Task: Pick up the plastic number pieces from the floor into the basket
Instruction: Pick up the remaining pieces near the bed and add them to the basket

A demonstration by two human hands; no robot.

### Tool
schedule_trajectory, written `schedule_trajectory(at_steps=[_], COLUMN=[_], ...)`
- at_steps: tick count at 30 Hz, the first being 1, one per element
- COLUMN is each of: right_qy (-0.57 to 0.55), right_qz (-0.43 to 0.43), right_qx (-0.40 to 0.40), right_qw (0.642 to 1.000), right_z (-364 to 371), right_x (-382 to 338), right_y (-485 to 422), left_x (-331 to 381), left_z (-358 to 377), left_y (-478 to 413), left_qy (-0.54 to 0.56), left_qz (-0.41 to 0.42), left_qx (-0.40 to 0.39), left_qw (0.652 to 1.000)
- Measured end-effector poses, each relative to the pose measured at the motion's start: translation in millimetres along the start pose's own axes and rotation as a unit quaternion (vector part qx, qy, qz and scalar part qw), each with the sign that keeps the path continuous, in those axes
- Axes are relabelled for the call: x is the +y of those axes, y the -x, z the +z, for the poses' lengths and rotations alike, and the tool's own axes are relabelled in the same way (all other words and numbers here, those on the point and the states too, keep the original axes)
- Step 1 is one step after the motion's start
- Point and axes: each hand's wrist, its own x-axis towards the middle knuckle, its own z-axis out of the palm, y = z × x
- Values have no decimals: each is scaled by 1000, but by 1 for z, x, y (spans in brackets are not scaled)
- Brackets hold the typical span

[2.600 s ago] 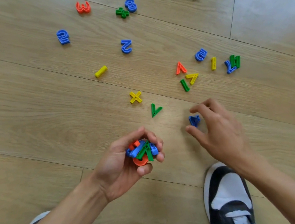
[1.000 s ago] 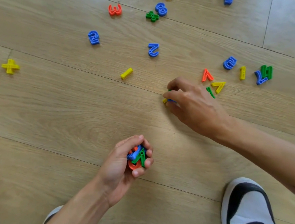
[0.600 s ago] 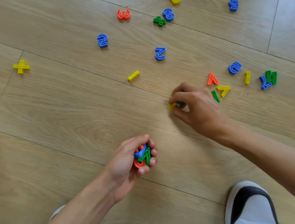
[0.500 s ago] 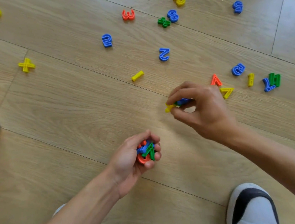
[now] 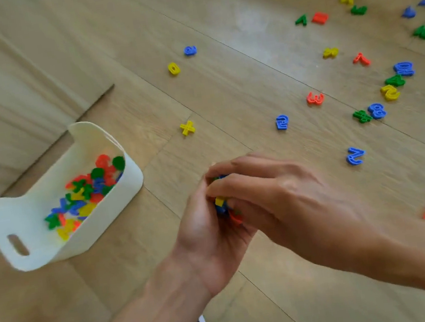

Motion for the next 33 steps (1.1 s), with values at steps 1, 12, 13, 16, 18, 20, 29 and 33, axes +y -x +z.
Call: schedule_trajectory(at_steps=[1,12,13,16,18,20,29,33], right_qy=[-21,-243,-254,-309,-342,-345,-135,-16], right_qz=[-8,102,131,199,220,235,281,326], right_qx=[-6,-88,-121,-194,-222,-230,-138,-147], right_qw=[1000,961,951,909,886,879,940,934], right_z=[0,97,107,126,126,119,-1,-42], right_x=[-6,-68,-67,-61,-58,-52,22,70], right_y=[-20,-232,-240,-254,-261,-268,-266,-217], left_x=[18,183,187,196,201,206,215,195], left_z=[-6,-130,-141,-171,-185,-192,-115,-49], left_y=[4,53,55,58,60,58,38,-9], left_qy=[3,-82,-98,-168,-193,-222,-377,-487], left_qz=[27,157,134,69,40,27,219,244], left_qx=[16,287,297,296,291,289,179,49], left_qw=[1000,942,940,938,936,931,882,837])
